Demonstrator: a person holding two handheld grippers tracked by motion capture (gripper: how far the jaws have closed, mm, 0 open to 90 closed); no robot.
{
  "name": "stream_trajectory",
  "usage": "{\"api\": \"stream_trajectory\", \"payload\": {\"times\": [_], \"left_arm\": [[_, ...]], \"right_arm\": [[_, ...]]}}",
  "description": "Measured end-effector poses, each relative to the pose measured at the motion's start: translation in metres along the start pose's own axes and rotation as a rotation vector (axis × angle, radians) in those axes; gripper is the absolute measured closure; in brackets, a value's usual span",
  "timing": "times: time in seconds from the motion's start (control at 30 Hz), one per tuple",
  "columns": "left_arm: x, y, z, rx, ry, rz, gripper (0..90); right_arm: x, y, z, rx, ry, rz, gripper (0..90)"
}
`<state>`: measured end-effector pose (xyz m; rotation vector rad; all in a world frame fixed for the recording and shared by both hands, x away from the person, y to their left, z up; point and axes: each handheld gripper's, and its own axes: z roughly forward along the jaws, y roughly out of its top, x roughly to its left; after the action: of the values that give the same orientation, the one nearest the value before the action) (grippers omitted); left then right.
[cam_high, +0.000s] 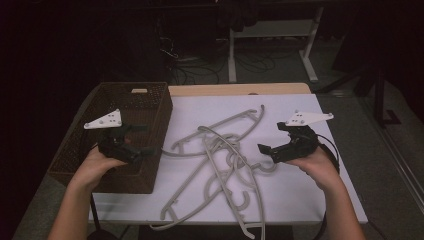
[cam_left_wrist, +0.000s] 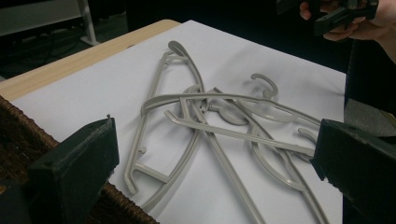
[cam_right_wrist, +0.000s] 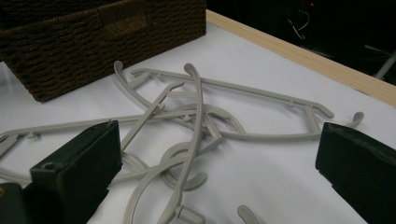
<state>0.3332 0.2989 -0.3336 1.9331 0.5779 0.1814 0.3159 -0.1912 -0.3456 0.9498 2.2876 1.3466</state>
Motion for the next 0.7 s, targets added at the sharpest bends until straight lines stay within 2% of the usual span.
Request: {"api": "stream_trajectory", "payload": {"times": [0.2,0.33,0.5,0.53,0.63,0.67,0.7], "left_arm": [[-0.006,0.008,0.01,0.013,0.011,-0.018,0.0],[-0.011,0.018,0.021,0.003,0.026,-0.028,0.0],[-0.017,0.027,0.031,-0.003,0.018,-0.019,0.0],[-0.02,0.031,0.038,-0.002,0.015,-0.019,0.0],[-0.023,0.033,0.046,0.005,0.013,-0.019,0.0],[-0.026,0.035,0.055,0.011,0.007,-0.022,0.0],[-0.026,0.035,0.055,0.011,0.007,-0.022,0.0]], "right_arm": [[-0.003,-0.01,-0.001,0.021,-0.002,0.011,0.1],[-0.006,-0.014,-0.001,0.029,0.001,0.019,0.1],[-0.007,-0.014,-0.002,0.023,0.002,0.022,0.1],[-0.007,-0.015,-0.003,0.024,0.003,0.02,0.1],[-0.006,-0.016,-0.002,0.025,0.005,0.02,0.1],[-0.005,-0.017,0.0,0.033,0.004,0.017,0.1],[-0.005,-0.018,0.001,0.038,0.005,0.015,0.1]]}}
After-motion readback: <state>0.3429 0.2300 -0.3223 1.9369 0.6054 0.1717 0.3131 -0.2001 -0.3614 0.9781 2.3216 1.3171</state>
